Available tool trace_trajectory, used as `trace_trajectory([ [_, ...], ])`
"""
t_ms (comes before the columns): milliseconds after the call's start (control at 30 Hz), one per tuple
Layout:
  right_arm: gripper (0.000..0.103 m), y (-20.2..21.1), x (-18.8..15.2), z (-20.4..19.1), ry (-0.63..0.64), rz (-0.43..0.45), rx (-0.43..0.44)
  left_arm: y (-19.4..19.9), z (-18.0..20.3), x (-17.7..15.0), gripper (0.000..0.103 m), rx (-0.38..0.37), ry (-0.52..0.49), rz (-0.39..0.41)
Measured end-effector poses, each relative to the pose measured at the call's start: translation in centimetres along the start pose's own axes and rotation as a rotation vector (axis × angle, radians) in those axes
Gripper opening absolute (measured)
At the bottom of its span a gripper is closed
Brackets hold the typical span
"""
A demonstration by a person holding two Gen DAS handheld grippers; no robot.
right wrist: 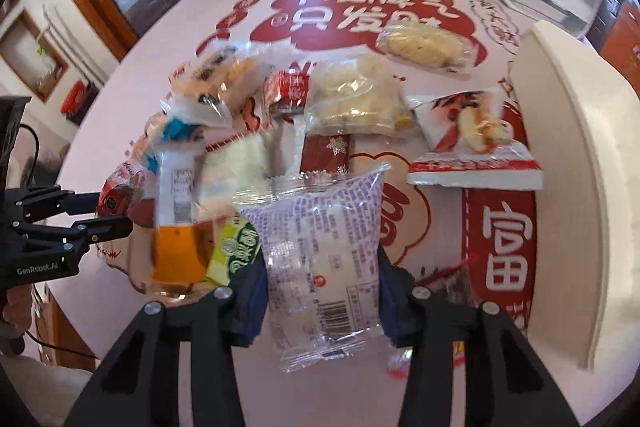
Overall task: Organize snacks
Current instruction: 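Carry both bags over the white tray and open both tools to drop them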
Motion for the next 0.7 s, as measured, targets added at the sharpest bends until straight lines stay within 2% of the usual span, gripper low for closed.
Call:
trace_trajectory([
  [100, 0.046, 1.9, 0.1, -0.5, -0.044, 0.057, 0.016, 3.1, 0.7, 1.6, 0.046, -0.03, -0.019, 0.074],
  [300, 0.046, 6.5, 0.2, -1.5, -0.129, 0.164, 0.027, 9.3, 3.0, 4.6, 0.046, -0.141, -0.073, 0.21],
  [500, 0.046, 12.3, 0.8, -1.0, -0.192, 0.283, 0.002, 13.2, 9.1, 7.6, 0.046, -0.197, -0.15, 0.283],
  [700, 0.046, 18.2, 1.1, 3.5, -0.251, 0.39, -0.04, 15.2, 16.2, 10.3, 0.046, -0.194, -0.192, 0.312],
])
Point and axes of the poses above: each gripper's, at about its wrist camera, not at the fingertips, and y roughly against the way its jaws point, z to its right, x to its top, the point moved 10 cm from there along -y, roughly the way its jaws point, and after that the axes turned 13 degrees about x, right-handed, at the moved point
